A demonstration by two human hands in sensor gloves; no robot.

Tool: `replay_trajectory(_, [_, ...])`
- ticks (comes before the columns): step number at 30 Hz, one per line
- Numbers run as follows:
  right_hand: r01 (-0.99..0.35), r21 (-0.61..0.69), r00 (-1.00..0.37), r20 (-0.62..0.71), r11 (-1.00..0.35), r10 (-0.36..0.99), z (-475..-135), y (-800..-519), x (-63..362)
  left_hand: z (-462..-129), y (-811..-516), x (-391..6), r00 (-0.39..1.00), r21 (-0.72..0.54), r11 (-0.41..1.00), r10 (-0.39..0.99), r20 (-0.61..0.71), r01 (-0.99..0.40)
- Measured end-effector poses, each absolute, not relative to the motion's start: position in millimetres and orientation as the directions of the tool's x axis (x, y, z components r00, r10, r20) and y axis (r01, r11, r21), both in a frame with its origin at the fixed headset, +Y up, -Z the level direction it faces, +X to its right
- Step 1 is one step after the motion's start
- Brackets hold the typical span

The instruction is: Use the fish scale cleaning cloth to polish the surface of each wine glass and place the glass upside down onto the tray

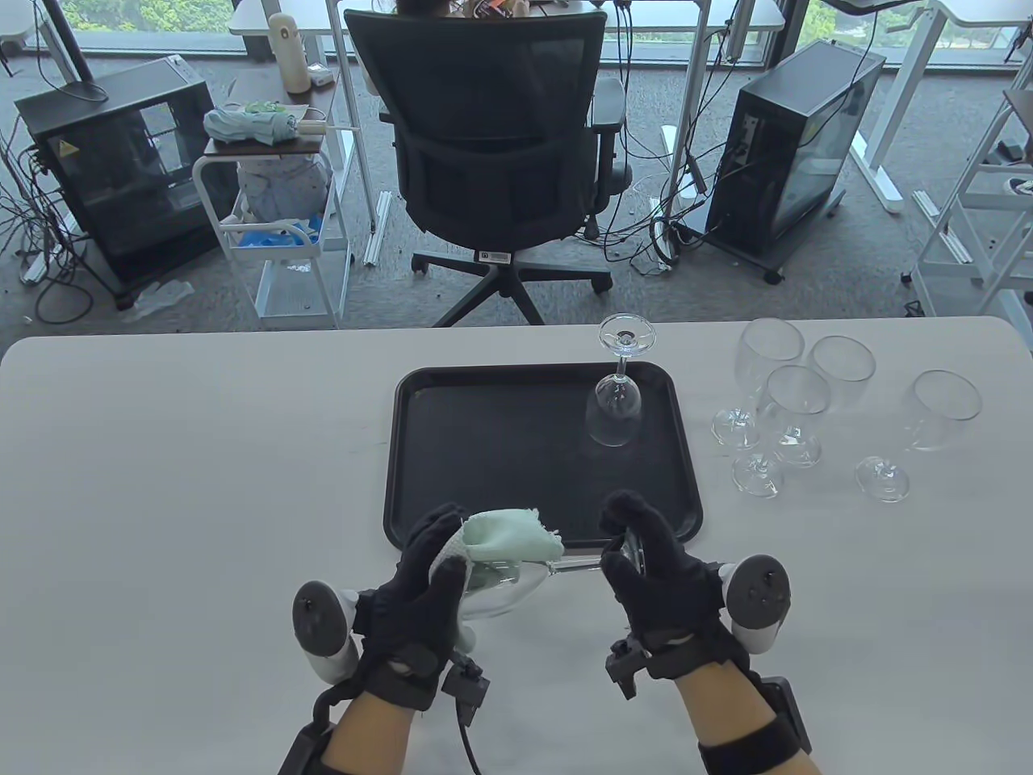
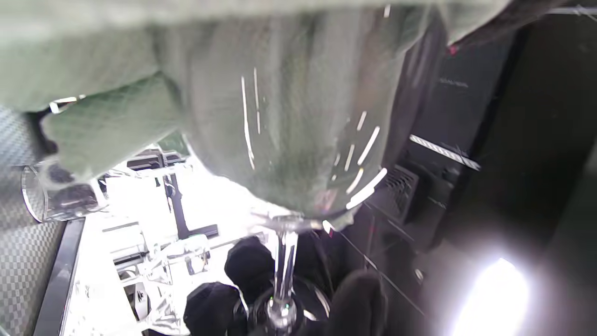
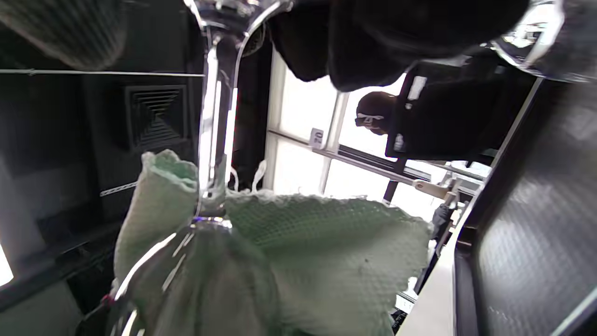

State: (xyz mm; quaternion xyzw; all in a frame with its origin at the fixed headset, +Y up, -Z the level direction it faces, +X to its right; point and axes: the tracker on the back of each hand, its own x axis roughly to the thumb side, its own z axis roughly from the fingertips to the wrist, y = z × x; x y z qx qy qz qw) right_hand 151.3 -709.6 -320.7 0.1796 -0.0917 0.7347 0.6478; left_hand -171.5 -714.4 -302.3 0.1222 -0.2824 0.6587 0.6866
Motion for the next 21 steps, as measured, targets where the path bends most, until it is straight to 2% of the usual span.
replay_trajectory(2, [-0.973, 0.145, -0.117, 0.366, -0.180, 0.923, -318, -711, 152, -303, -716, -174, 0.011, -0.156, 0.114, 0.839, 0.544, -0.981])
replay_trajectory(3, [-0.966, 0.125, -0.147, 0.448, -0.224, 0.882, -315, -710, 151, -305, -716, -175, 0.006, -0.164, 0.111, 0.844, 0.537, -0.980])
replay_trajectory(4, [-0.959, 0.050, -0.213, 0.525, -0.280, 0.824, -313, -708, 150, -305, -716, -176, 0.003, -0.172, 0.110, 0.848, 0.530, -0.979])
replay_trajectory(6, [-0.903, -0.051, -0.335, 0.706, -0.427, 0.624, -308, -700, 147, -307, -717, -181, -0.032, -0.183, 0.068, 0.870, 0.493, -0.981])
replay_trajectory(7, [-0.867, -0.139, -0.411, 0.743, -0.479, 0.528, -303, -695, 147, -307, -717, -182, -0.079, -0.212, 0.022, 0.887, 0.454, -0.977])
replay_trajectory(9, [-0.862, -0.195, -0.431, 0.770, -0.468, 0.471, -297, -690, 146, -306, -718, -181, -0.114, -0.255, -0.001, 0.896, 0.429, -0.967])
replay_trajectory(10, [-0.870, -0.200, -0.434, 0.744, -0.451, 0.508, -298, -688, 147, -305, -715, -179, -0.121, -0.259, -0.004, 0.890, 0.439, -0.966])
replay_trajectory(12, [-0.908, -0.115, -0.367, 0.681, -0.402, 0.634, -302, -690, 148, -302, -712, -177, -0.081, -0.223, 0.033, 0.871, 0.484, -0.974])
replay_trajectory(14, [-0.935, 0.021, -0.297, 0.498, -0.354, 0.814, -306, -698, 150, -300, -710, -176, -0.027, -0.193, 0.095, 0.837, 0.546, -0.977])
replay_trajectory(15, [-0.944, 0.095, -0.241, 0.449, -0.315, 0.860, -307, -701, 150, -300, -711, -177, 0.005, -0.160, 0.116, 0.826, 0.564, -0.980])
replay_trajectory(16, [-0.942, 0.100, -0.233, 0.492, -0.320, 0.839, -309, -701, 150, -301, -711, -177, 0.005, -0.149, 0.108, 0.827, 0.562, -0.983])
replay_trajectory(19, [-0.889, -0.017, -0.353, 0.662, -0.457, 0.661, -308, -699, 148, -303, -714, -182, -0.010, -0.166, 0.089, 0.854, 0.521, -0.982])
replay_trajectory(21, [-0.821, -0.169, -0.460, 0.761, -0.546, 0.457, -303, -696, 147, -305, -716, -184, -0.053, -0.182, 0.039, 0.880, 0.472, -0.983])
